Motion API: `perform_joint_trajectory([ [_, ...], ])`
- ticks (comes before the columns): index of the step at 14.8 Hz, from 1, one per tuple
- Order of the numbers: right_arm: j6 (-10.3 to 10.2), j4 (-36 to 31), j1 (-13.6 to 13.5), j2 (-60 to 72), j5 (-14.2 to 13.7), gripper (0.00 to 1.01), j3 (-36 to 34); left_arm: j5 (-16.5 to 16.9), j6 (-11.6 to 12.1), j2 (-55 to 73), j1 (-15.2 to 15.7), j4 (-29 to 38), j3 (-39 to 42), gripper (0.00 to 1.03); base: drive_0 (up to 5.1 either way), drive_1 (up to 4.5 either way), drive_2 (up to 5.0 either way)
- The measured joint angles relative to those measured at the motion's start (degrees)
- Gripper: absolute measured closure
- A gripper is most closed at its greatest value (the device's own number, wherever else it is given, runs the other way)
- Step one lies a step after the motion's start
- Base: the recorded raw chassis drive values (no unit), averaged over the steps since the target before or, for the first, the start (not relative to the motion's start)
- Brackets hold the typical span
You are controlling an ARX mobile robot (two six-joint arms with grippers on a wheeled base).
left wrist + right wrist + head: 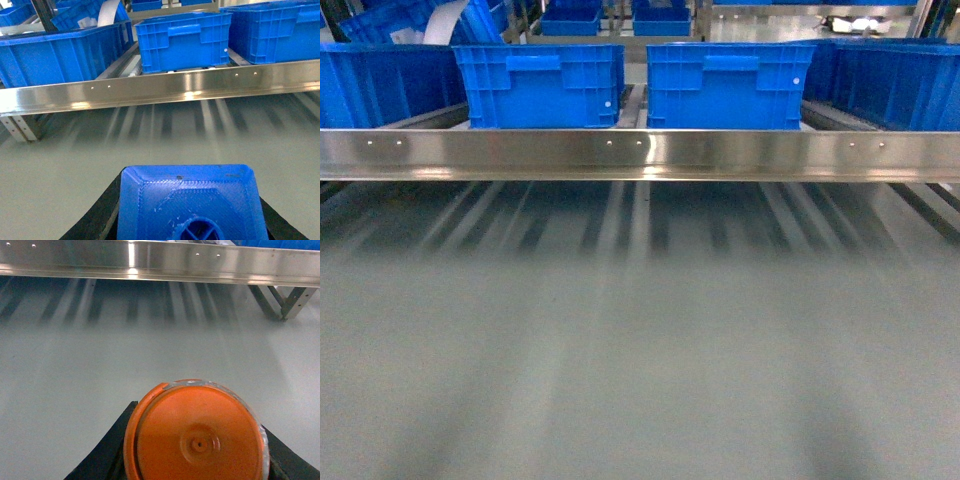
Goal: Sort blue parts and orange caps into right shelf containers
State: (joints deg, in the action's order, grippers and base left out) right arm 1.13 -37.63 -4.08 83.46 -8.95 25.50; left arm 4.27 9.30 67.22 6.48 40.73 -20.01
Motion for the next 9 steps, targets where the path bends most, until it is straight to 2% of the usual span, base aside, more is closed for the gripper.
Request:
perform_joint_trajectory([
  [9,0.00,-0.04,0.00,0.00,0.04,0.56,0.00,0.00,0.00,0.00,0.00,-0.02,0.00,0.58,3.4,0.65,-5.1],
])
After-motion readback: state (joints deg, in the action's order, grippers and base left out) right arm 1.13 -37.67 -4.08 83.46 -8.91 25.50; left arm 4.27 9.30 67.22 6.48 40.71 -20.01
